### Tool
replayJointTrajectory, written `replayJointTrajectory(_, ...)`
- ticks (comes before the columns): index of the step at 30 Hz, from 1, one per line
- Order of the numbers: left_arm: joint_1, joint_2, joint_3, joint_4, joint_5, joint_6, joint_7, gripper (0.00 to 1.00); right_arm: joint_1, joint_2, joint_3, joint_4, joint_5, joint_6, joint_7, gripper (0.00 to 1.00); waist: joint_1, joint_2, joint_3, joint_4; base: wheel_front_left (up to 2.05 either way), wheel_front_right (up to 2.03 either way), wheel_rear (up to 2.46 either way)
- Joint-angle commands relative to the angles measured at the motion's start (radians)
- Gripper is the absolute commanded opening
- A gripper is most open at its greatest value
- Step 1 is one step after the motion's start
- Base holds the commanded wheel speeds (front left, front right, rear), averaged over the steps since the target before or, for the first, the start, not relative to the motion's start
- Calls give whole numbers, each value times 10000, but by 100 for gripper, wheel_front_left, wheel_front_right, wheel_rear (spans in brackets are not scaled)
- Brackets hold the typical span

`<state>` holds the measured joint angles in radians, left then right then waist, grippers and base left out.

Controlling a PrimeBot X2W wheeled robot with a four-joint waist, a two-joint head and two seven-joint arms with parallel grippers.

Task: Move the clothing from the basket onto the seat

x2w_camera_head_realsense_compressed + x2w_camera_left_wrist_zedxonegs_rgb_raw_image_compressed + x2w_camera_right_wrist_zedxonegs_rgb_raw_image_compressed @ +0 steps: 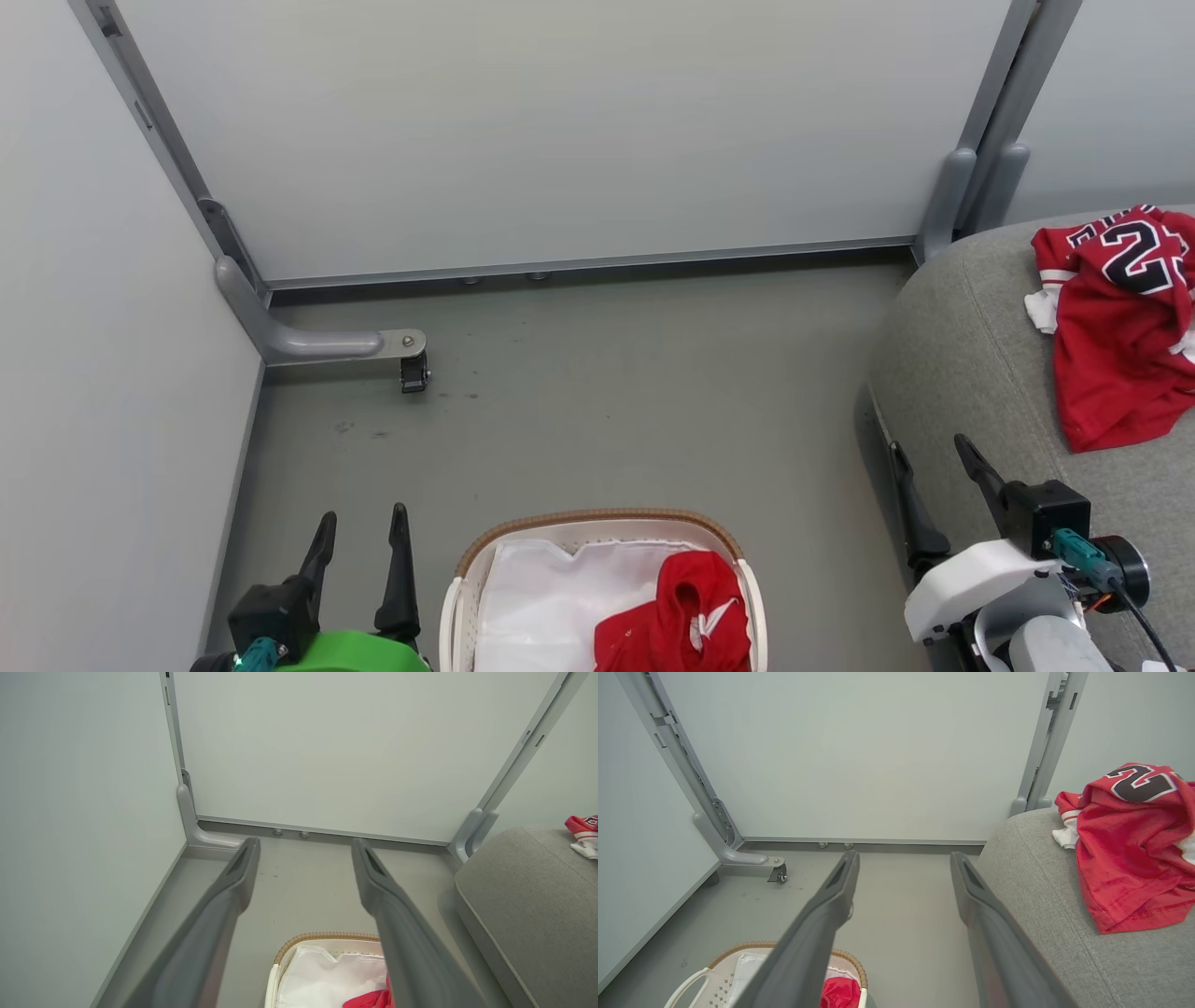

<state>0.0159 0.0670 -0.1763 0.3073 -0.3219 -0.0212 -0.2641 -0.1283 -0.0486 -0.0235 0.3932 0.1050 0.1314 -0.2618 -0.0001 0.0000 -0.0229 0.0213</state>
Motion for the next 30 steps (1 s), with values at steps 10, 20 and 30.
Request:
replayJointTrajectory(10,-28,-77,42,104,127,-106,-5,100,98,-35,-4,17,112,-14,-49,100,1,0,50,28,0,0,0)
replayJointTrajectory(20,-120,-121,-49,131,160,-159,-5,100,-7,-36,-72,-208,-51,-14,-49,100,1,0,280,-12,0,0,0)
replayJointTrajectory(30,-1424,-146,-867,782,524,-409,-5,100,-580,-36,-494,-802,-516,-14,-50,100,1,0,1405,-381,0,0,0)
